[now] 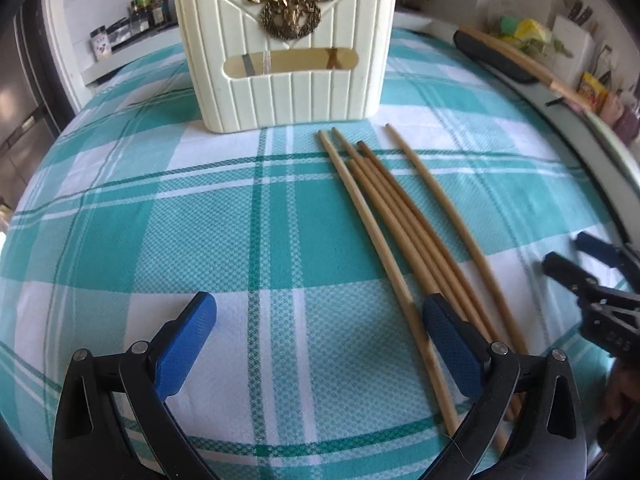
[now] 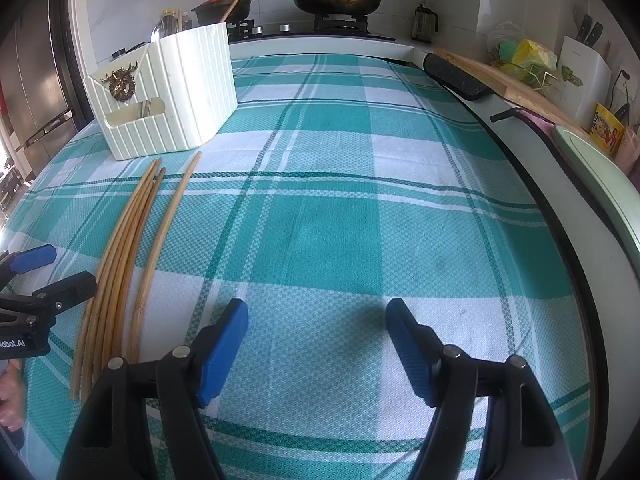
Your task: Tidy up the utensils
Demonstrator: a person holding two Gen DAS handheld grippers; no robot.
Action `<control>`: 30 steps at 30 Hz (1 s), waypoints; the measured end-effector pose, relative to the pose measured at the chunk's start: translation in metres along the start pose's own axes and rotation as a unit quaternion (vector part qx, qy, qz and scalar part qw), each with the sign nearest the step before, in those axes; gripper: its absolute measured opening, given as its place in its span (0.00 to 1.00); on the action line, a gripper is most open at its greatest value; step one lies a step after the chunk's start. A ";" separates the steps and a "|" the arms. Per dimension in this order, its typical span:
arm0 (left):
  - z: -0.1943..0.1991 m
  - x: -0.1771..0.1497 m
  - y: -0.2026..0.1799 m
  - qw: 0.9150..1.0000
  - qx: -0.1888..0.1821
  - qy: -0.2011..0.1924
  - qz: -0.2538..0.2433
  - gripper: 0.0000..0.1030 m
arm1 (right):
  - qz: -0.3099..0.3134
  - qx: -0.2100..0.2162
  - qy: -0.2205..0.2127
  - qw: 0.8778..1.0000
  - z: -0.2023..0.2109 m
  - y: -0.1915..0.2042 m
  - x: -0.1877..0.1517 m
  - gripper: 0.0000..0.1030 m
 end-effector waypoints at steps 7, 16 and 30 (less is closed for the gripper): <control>0.002 -0.001 0.002 1.000 -0.008 -0.004 0.000 0.95 | 0.000 0.000 0.000 1.000 0.000 0.000 0.000 0.71; 0.014 0.002 0.021 1.000 -0.004 -0.030 -0.003 0.30 | -0.034 0.086 -0.004 0.996 0.013 0.032 0.015 0.69; 0.029 -0.014 0.090 0.999 0.022 -0.022 0.031 0.08 | 0.024 0.055 0.044 0.997 -0.008 0.084 0.017 0.07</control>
Point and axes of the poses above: each gripper's, at about its wrist camera, not at the fingertips, and z roughly against the way its jaws point, y to its left, x to its top, the point moved 10 cm from there along -z, roughly the way its jaws point, and after that the axes turned 2 degrees about -x, right-handed, at the moved point
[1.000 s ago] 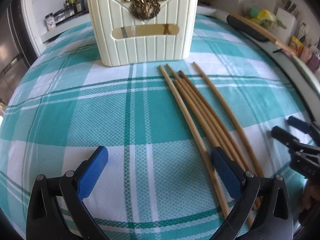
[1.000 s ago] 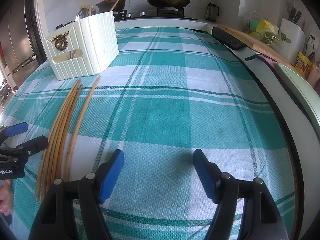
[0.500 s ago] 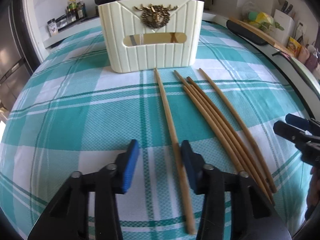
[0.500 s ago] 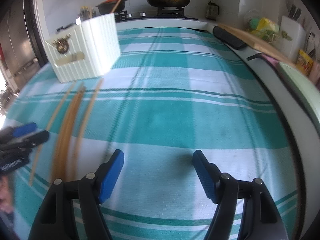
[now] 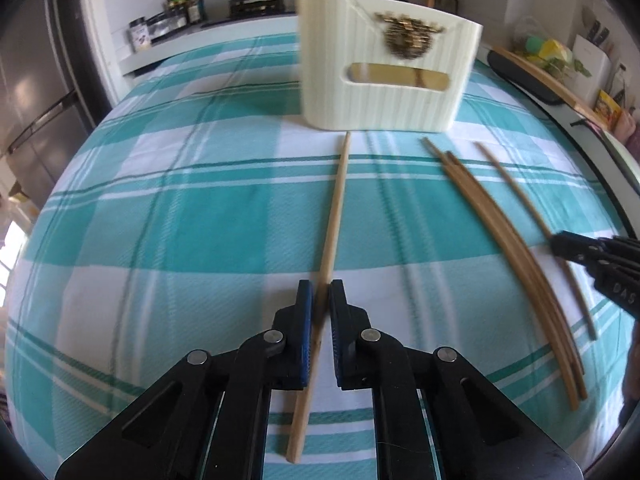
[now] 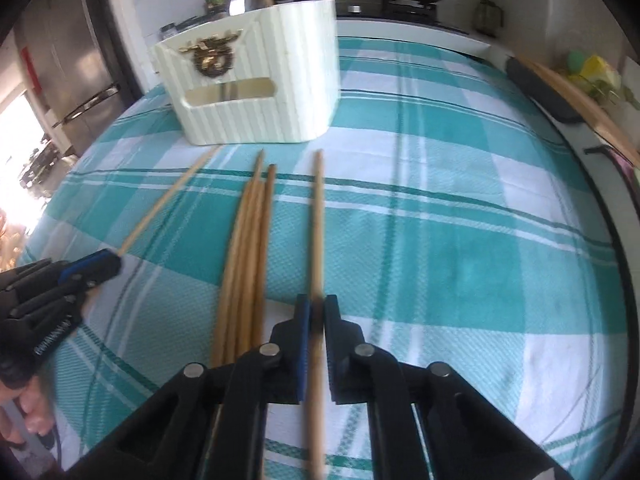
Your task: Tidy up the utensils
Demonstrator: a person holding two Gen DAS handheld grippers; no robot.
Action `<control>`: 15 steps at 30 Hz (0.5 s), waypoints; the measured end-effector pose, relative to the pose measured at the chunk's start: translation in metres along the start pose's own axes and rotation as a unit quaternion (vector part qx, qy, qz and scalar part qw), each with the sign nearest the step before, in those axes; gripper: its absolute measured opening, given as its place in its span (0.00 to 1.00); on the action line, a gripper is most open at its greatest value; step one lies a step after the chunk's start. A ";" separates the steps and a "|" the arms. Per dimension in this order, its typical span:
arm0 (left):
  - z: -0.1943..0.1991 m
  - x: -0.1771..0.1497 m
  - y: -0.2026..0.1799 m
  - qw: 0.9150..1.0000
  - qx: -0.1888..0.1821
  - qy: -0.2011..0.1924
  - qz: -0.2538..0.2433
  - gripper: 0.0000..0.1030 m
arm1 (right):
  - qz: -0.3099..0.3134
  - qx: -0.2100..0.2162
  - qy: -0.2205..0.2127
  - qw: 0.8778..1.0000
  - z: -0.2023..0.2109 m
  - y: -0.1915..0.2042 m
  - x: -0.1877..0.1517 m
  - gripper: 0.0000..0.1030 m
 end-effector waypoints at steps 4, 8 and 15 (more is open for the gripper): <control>0.005 -0.006 0.037 0.999 0.012 0.005 0.030 0.08 | -0.007 -0.064 -0.003 0.998 0.012 -0.034 -0.015 0.07; 0.006 -0.008 0.045 0.999 -0.017 0.009 0.044 0.16 | -0.009 -0.080 -0.018 0.997 0.026 -0.053 -0.026 0.11; -0.001 -0.007 0.038 1.000 -0.008 0.020 0.001 0.77 | -0.016 -0.067 -0.023 0.997 0.023 -0.058 -0.034 0.61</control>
Point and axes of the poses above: each gripper's, at about its wrist camera, not at the fingertips, and z roughly against the way its jaws point, y to its left, x to its top, the point moved 10 cm from there along -z, roughly the way its jaws point, and after that the axes turned 2 degrees about -x, right-handed, at the moved point
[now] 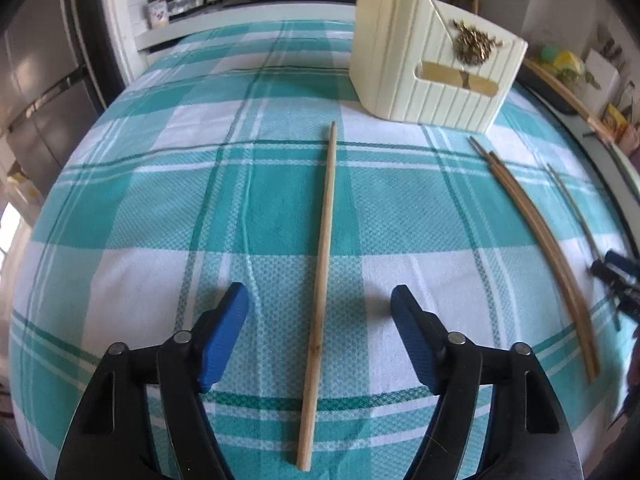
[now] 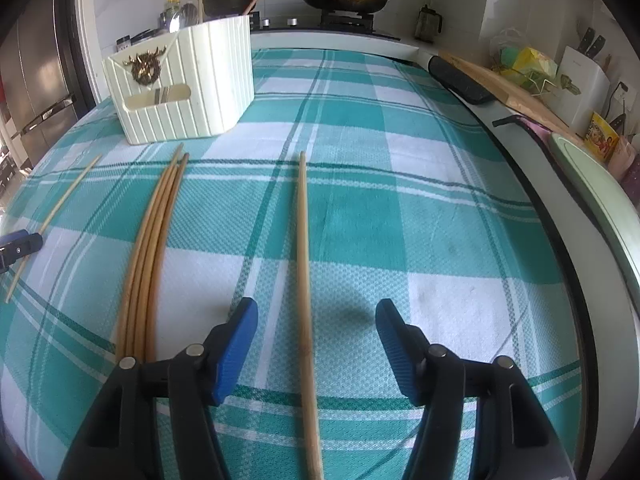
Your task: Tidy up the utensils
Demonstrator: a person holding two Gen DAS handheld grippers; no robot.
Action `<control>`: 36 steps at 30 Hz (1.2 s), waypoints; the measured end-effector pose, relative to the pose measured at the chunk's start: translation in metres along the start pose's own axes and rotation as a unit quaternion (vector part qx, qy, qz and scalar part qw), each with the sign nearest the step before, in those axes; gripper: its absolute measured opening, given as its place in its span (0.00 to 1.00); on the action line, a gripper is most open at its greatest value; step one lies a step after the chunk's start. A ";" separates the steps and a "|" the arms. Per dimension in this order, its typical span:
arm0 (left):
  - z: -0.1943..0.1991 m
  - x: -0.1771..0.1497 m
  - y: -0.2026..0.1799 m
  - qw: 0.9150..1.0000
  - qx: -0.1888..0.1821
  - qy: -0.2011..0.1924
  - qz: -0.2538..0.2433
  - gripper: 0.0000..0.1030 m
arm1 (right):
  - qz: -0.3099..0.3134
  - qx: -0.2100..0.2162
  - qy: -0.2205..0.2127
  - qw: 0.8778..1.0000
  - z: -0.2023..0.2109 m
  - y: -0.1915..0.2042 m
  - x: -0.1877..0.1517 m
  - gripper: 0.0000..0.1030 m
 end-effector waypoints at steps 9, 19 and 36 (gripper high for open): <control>-0.007 -0.002 0.001 1.000 0.001 -0.002 -0.017 1.00 | -0.012 0.011 -0.020 1.000 -0.002 -0.003 0.000 0.67; -0.006 -0.003 0.001 1.000 0.004 -0.012 -0.014 1.00 | -0.010 0.010 -0.020 1.000 -0.002 -0.004 0.000 0.67; -0.005 -0.003 0.001 1.000 0.004 -0.013 -0.014 1.00 | -0.010 0.010 -0.020 1.000 -0.002 -0.004 0.000 0.67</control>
Point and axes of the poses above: each gripper's, at about its wrist camera, not at the fingertips, and z roughly against the way its jaws point, y to its left, x to its top, the point moved 10 cm from there along -z, roughly the way its jaws point, and after that the axes turned 2 degrees about -x, right-handed, at the moved point
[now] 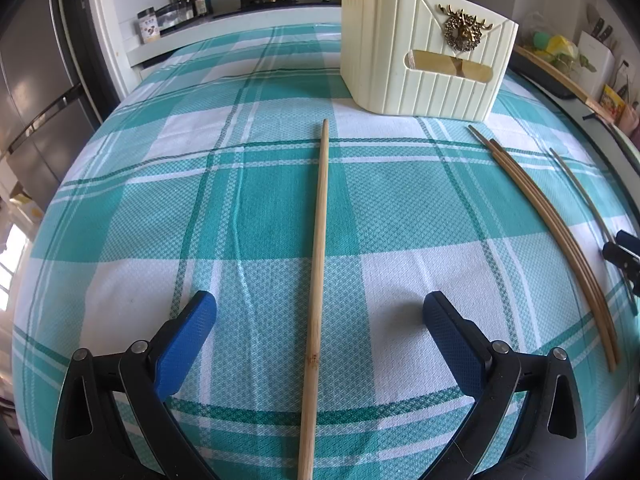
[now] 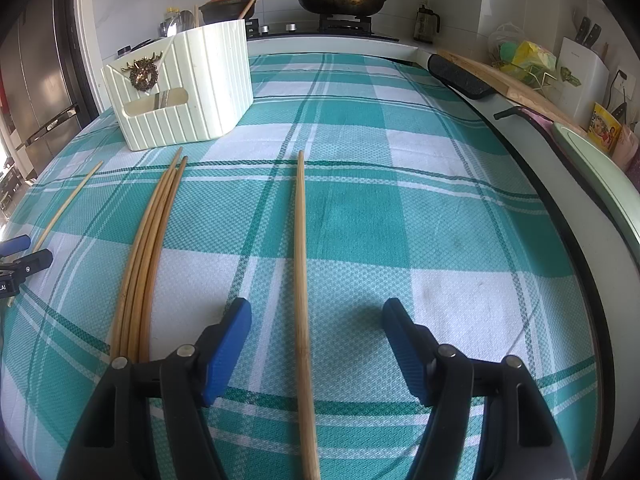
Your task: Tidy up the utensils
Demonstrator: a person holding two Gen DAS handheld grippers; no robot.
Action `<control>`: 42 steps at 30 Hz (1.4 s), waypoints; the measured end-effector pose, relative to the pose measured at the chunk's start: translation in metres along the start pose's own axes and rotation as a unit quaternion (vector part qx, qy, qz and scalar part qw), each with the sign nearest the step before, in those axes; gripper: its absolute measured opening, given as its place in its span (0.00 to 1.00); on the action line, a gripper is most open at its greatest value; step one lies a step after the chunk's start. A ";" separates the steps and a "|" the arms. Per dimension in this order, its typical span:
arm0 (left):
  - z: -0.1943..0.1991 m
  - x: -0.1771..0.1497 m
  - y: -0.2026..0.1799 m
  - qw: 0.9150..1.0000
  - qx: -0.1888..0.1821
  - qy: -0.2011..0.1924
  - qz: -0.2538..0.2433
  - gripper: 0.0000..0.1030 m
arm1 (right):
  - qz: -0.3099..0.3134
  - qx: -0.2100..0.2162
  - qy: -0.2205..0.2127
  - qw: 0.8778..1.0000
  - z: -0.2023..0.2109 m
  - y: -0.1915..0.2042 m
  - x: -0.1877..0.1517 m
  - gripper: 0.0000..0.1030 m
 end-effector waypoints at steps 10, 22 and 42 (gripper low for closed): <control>0.007 0.000 -0.003 0.998 -0.051 0.042 -0.013 0.99 | 0.007 0.006 0.021 1.000 0.002 0.001 -0.003 0.68; -0.009 0.047 0.003 0.990 -0.107 0.093 -0.021 0.87 | 0.035 0.068 0.134 0.988 -0.011 0.004 0.006 0.67; -0.012 0.101 0.000 0.993 -0.104 0.047 -0.029 0.04 | 0.060 0.054 0.054 0.995 -0.044 0.049 0.106 0.06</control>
Point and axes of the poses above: each gripper's, at about its wrist camera, not at the fingertips, and z roughly against the way its jaws point, y to its left, x to its top, the point moved 10 cm from there along -z, roughly the way its jaws point, and after that the axes turned 2 degrees about -x, right-handed, at the moved point
